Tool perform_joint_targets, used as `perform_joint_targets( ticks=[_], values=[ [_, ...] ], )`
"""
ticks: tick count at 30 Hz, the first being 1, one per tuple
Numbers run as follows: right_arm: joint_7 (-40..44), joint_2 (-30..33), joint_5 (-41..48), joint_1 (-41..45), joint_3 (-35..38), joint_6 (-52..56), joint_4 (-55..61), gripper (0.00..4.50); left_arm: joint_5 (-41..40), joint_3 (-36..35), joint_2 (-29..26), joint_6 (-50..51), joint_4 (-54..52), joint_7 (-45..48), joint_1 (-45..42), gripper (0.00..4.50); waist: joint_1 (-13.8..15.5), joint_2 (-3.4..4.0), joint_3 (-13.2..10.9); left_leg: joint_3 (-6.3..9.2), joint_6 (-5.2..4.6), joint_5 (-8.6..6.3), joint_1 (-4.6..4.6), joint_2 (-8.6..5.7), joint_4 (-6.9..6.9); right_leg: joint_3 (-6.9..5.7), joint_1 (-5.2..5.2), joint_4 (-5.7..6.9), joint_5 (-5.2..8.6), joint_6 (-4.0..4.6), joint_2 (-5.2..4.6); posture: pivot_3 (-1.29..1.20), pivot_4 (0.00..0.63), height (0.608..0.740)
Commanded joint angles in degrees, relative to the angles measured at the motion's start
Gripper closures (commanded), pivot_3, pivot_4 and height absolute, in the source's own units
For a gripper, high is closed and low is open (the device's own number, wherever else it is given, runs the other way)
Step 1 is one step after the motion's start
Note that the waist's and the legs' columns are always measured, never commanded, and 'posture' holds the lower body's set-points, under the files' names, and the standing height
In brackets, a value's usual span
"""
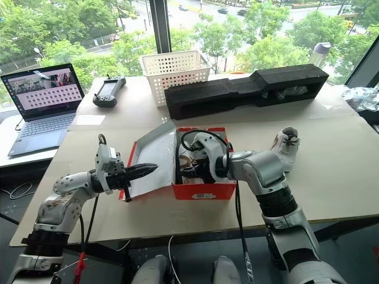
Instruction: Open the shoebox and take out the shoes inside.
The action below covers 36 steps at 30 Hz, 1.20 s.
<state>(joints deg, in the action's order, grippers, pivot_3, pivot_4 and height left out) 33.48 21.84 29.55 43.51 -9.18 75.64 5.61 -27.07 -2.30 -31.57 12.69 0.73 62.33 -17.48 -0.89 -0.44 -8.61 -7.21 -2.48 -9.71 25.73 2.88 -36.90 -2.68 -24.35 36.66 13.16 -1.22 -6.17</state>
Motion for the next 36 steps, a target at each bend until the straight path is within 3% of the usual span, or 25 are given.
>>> perform_joint_targets(
  ticks=[1,4,13,16,21,24,29,36],
  values=[
    [0.1,1.8,2.5,2.9,5.8,2.7,3.5,3.21,0.1,-0.3,-0.7,-0.2,-1.8,0.0,-0.9,4.50,0.1,0.00,0.0,0.01,-0.01,0.01,0.14,0.00,0.00,-0.01,-0.10,0.00,-0.01,0.00,0.00,0.00,0.150,0.733],
    [1.6,3.9,4.7,3.9,8.5,3.8,6.0,3.21,0.1,-0.3,-0.8,-0.1,-1.9,0.0,-0.9,4.50,0.2,-0.01,0.0,-0.01,-0.22,0.17,0.69,-0.06,-0.03,-0.01,-0.60,0.03,-0.22,-0.32,0.00,0.00,0.150,0.733],
    [0.3,4.3,9.1,6.8,16.8,6.3,7.5,3.21,0.0,-0.2,-1.0,0.1,-2.3,0.0,-0.8,4.50,0.0,-0.03,0.0,-0.04,-0.49,0.31,0.72,-0.01,0.09,-0.01,-0.69,0.05,-0.14,-0.31,0.12,0.00,0.150,0.733],
    [-1.8,4.3,9.9,9.6,22.9,6.6,5.7,3.21,0.1,-0.1,-1.0,0.0,-2.1,0.0,-0.8,4.50,0.1,-0.03,0.0,-0.05,-0.49,0.31,0.72,-0.01,0.08,0.00,-0.69,0.03,-0.15,-0.33,0.10,0.00,0.150,0.733],
    [-3.7,5.2,10.3,11.1,27.4,7.2,4.3,3.21,0.3,0.1,-1.0,-0.1,-2.0,0.0,-0.9,4.50,0.2,-0.03,0.0,-0.05,-0.48,0.31,0.72,-0.02,0.07,-0.01,-0.67,-0.01,-0.15,-0.34,0.09,0.00,0.150,0.733],
    [-8.2,8.5,6.0,13.0,31.6,3.8,-0.5,3.21,0.5,0.4,-0.9,-0.2,-1.6,0.2,-1.2,4.50,0.2,-0.03,0.0,-0.07,-0.49,0.31,0.72,-0.03,0.08,0.00,-0.68,-0.01,-0.15,-0.35,0.08,0.00,0.150,0.733],
    [-12.8,18.6,-3.1,12.2,28.0,-3.9,-6.1,3.21,0.5,0.7,-1.0,-0.5,-1.2,0.3,-1.3,4.50,0.7,-0.03,-0.1,-0.11,-0.48,0.31,0.76,-0.11,0.08,0.00,-0.68,-0.09,-0.14,-0.37,0.00,0.00,0.150,0.733],
    [-16.7,26.6,-14.1,9.3,20.9,-10.6,-11.8,3.21,0.8,1.1,-0.7,-0.9,-0.7,0.4,-1.4,4.50,-0.5,-0.02,-0.1,-0.26,-0.52,0.30,0.74,-0.01,0.24,0.15,-0.72,-0.25,-0.15,-0.39,0.16,0.00,0.150,0.733]
  ],
)
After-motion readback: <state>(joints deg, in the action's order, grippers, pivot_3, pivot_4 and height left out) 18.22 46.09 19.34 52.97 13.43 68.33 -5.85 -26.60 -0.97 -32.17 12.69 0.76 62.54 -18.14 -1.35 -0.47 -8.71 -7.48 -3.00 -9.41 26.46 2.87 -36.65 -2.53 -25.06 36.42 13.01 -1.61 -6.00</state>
